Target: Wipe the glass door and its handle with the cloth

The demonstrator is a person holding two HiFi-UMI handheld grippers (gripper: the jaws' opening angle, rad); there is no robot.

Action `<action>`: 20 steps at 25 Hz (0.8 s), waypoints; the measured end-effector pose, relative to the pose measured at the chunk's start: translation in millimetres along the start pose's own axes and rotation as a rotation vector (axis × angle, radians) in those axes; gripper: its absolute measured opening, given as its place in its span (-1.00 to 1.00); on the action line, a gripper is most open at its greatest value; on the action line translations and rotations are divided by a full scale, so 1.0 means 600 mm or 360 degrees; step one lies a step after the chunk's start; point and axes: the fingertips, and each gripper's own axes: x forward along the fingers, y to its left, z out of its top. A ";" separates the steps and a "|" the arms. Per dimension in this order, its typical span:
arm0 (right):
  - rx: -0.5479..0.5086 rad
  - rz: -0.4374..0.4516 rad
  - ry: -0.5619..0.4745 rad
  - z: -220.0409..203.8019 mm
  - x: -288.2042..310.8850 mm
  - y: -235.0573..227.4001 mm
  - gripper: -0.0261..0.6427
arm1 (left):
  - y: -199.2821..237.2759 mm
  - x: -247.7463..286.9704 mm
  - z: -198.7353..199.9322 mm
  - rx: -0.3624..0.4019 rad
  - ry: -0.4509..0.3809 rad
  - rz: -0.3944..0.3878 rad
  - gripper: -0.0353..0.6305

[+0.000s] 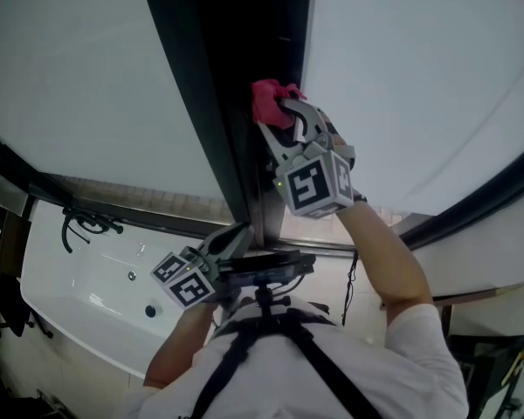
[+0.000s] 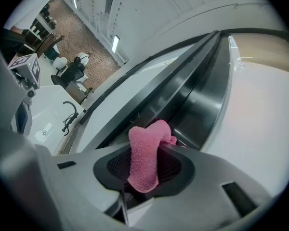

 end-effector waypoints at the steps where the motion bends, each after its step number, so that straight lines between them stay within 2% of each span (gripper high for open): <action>1: 0.0008 0.0012 0.0009 -0.005 0.001 0.004 -0.60 | 0.000 0.000 0.000 0.0000 0.0002 -0.0001 -0.92; 15: 0.0167 0.0149 0.0165 -0.045 -0.002 0.045 -0.60 | 0.001 -0.001 -0.003 -0.0006 0.0004 0.0003 -0.92; 20: 0.0171 0.0200 0.0213 -0.058 -0.007 0.067 -0.60 | 0.000 -0.002 -0.004 -0.0011 0.0005 -0.0004 -0.92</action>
